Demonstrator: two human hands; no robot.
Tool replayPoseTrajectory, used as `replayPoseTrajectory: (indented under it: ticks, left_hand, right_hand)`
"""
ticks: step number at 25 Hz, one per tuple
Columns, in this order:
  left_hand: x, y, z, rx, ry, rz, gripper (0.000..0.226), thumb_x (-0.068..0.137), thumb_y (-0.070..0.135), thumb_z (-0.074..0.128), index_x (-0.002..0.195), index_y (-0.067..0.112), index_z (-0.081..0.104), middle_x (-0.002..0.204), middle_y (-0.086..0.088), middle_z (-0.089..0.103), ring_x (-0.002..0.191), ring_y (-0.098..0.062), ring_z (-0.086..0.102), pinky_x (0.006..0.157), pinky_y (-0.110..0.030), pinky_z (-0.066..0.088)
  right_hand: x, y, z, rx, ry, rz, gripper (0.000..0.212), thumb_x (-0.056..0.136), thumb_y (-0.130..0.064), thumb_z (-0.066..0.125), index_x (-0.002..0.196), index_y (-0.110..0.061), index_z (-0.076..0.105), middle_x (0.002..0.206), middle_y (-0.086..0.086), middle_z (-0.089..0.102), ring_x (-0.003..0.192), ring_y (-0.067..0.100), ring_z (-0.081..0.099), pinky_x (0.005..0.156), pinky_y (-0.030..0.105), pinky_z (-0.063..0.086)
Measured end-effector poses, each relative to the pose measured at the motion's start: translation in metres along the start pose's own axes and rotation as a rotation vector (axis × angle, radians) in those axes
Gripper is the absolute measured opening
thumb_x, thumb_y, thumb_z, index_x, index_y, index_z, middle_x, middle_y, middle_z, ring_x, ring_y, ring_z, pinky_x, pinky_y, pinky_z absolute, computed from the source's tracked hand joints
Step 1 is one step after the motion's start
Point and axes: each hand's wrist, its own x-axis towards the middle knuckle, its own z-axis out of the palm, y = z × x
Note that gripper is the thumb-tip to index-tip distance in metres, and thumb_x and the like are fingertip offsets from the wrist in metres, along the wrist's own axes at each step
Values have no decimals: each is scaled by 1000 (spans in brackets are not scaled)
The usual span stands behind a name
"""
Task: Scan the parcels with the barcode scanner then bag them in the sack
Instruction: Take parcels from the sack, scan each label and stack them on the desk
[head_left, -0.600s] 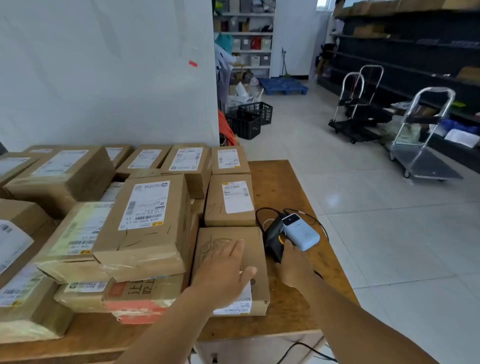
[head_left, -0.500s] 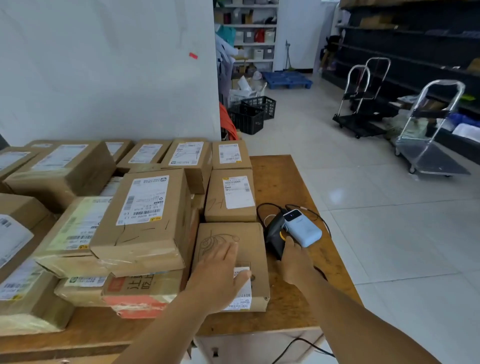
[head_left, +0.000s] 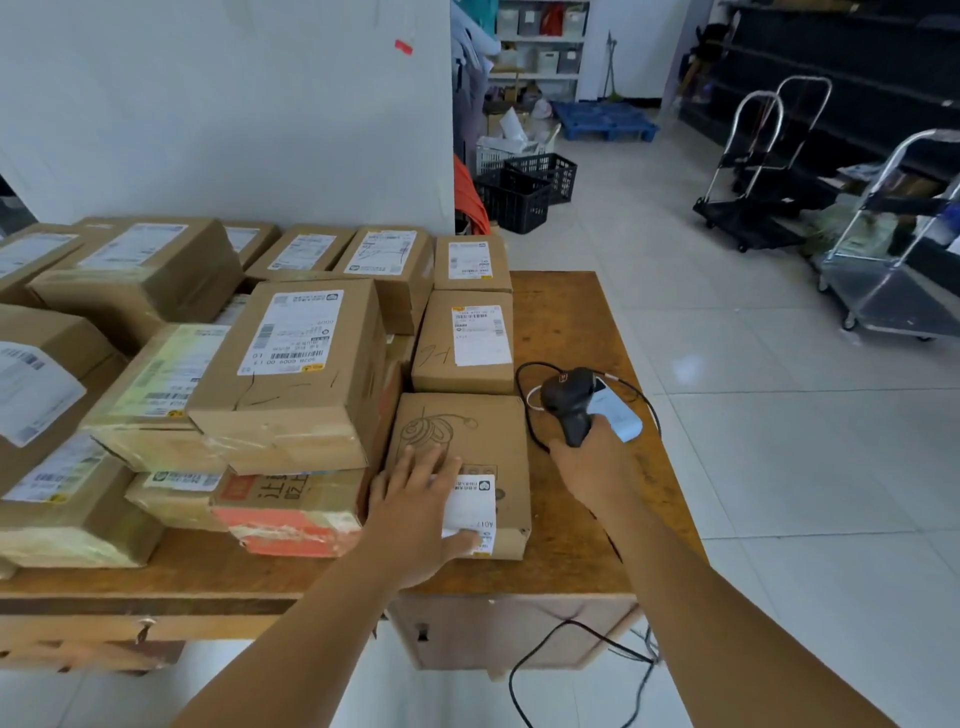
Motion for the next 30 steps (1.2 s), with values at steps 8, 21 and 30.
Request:
replayPoseTrajectory:
  ticks: [8, 21, 30]
  left_hand:
    - [-5, -10, -14, -99, -59, 16, 74, 91, 18, 58, 153, 30, 19, 161, -4, -7, 148, -26, -11, 121, -44, 9]
    - [-31, -15, -29, 42, -66, 185, 63, 93, -3, 42, 151, 10, 23, 154, -10, 25, 141, -24, 27, 111, -34, 33]
    - [-39, -29, -9, -12, -7, 230, 56, 88, -9, 45, 141, 4, 35, 145, -9, 32, 135, -21, 33, 107, -29, 37]
  right_hand:
    - [-117, 3, -16, 291, -64, -25, 19, 83, -19, 69, 69, -14, 56, 52, -2, 55, 46, 9, 52, 48, 18, 44]
    - [-270, 30, 51, 355, -38, 200, 16, 77, -11, 66, 79, -6, 51, 58, 8, 49, 48, 19, 41, 48, 29, 38]
    - [-288, 21, 72, 470, 33, 198, 17, 80, -7, 63, 72, -12, 49, 55, 5, 49, 45, 16, 39, 48, 27, 39]
